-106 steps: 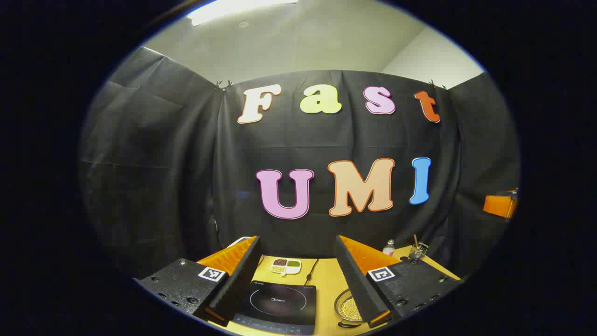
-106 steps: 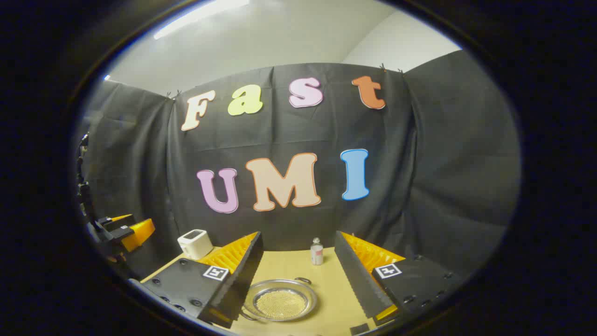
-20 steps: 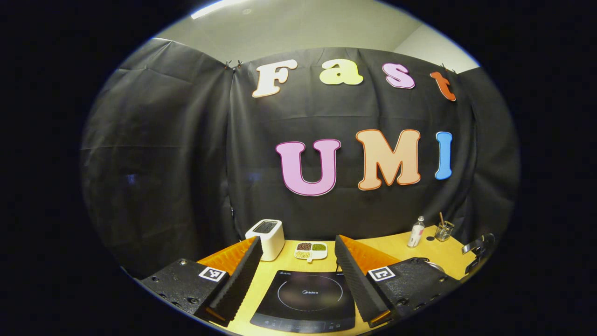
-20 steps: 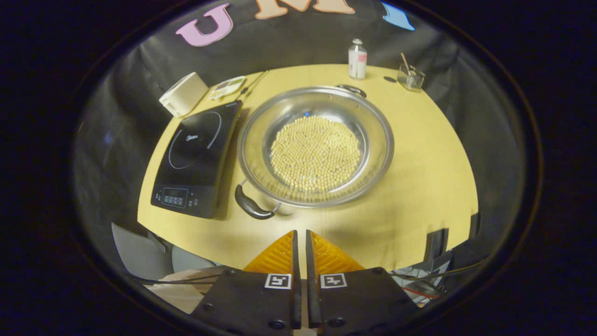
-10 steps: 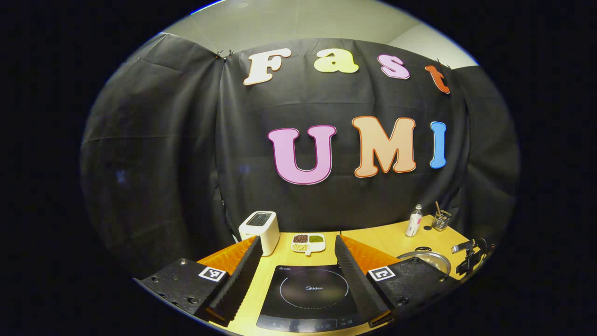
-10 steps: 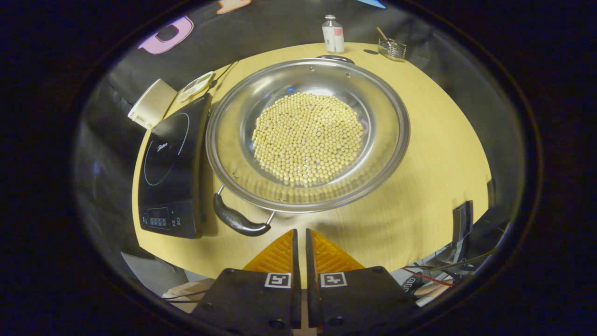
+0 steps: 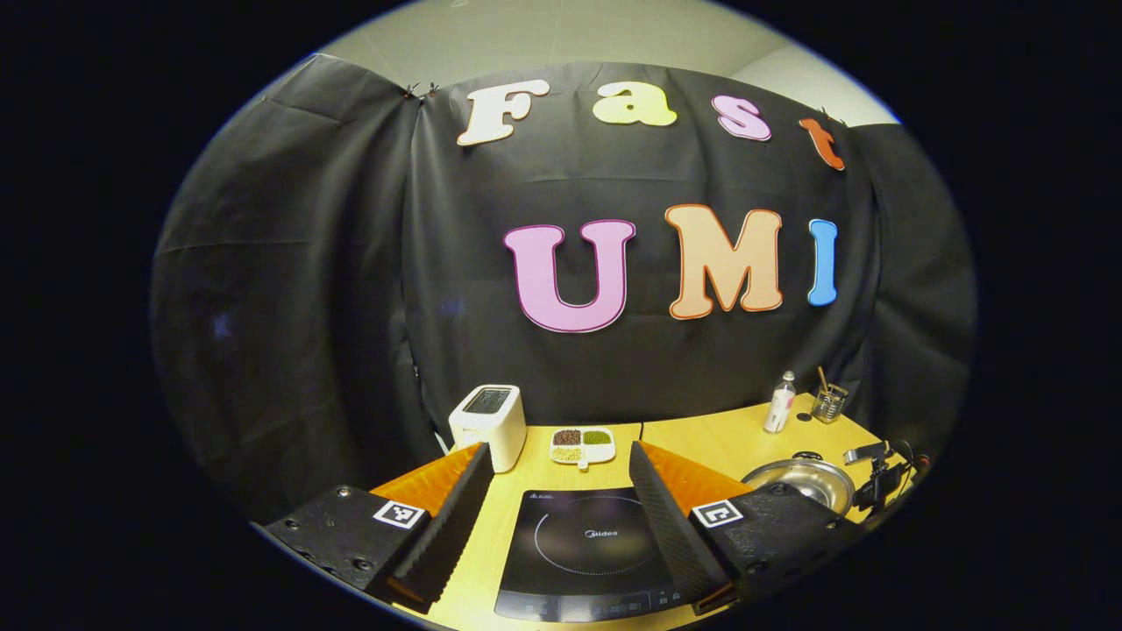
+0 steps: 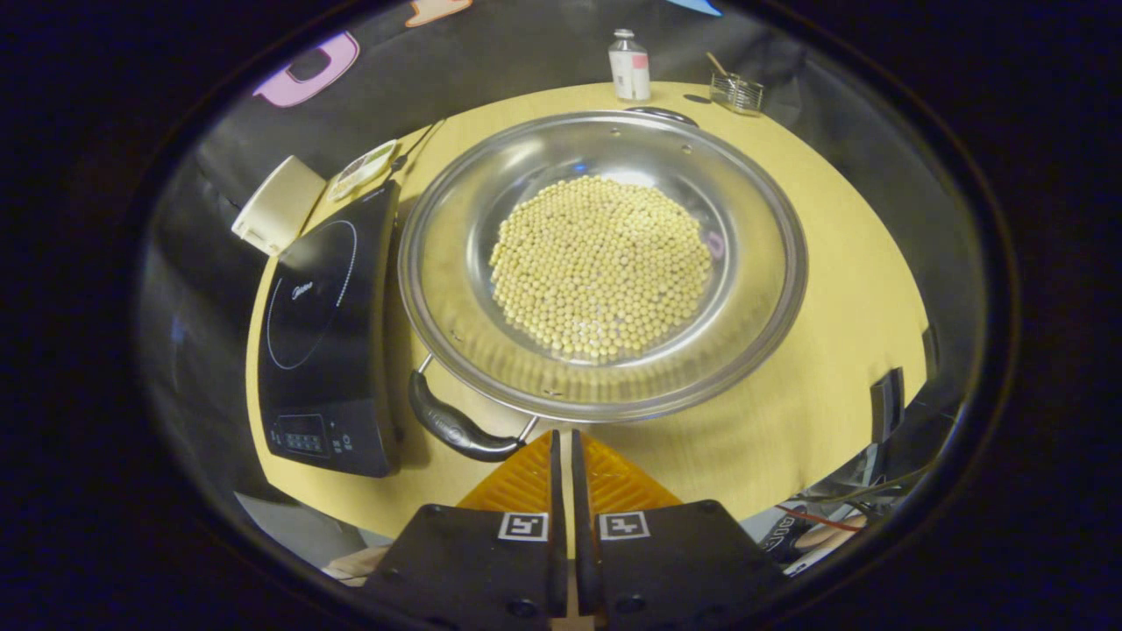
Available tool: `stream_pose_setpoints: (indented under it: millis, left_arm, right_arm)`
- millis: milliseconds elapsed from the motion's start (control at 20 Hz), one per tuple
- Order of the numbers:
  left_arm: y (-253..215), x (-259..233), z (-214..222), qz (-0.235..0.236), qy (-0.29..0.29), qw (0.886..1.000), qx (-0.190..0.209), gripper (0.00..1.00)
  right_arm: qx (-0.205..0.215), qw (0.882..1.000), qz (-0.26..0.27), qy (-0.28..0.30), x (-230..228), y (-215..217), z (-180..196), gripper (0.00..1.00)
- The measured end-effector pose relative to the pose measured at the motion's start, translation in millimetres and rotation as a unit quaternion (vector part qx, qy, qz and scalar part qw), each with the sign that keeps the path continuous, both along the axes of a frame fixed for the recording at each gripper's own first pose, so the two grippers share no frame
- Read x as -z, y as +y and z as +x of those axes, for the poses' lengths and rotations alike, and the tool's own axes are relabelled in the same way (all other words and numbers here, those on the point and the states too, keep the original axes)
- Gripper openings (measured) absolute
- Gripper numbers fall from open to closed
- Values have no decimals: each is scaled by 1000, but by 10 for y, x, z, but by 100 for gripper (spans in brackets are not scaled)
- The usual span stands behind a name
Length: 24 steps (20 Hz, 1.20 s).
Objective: First push the handle of the pot to place it horizontally, then grasp the pot with both hands and set it on the induction cooktop.
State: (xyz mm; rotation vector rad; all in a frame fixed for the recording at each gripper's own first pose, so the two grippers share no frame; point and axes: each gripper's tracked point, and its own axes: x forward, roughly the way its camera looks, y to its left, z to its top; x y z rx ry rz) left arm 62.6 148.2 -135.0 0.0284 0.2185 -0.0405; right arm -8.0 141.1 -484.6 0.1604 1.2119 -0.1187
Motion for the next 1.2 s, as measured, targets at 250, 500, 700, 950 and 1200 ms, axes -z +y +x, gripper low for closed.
stream_pose_setpoints:
  millis: [250, 500, 700, 950, 1200]
  left_arm:
    - [70, 33, -10, 0, 1, 1000, 5, 95]
    - [99, 171, -29, -7, 15, 1000, 13, 95]
    - [155, 284, -30, -11, 26, 1000, 13, 93]
    - [240, 404, -64, -12, 37, 999, 9, 95]
    - [283, 514, -79, -20, 51, 998, 8, 95]
  right_arm:
    - [21, 999, 40, -9, 10, 333, 162, 7]
    - [52, 997, 47, -26, 29, 509, 356, 8]
    - [106, 990, 76, -47, 27, 686, 558, 8]
    - [151, 980, 93, -89, 17, 898, 837, 8]
    - [179, 974, 93, -103, 49, 966, 998, 8]
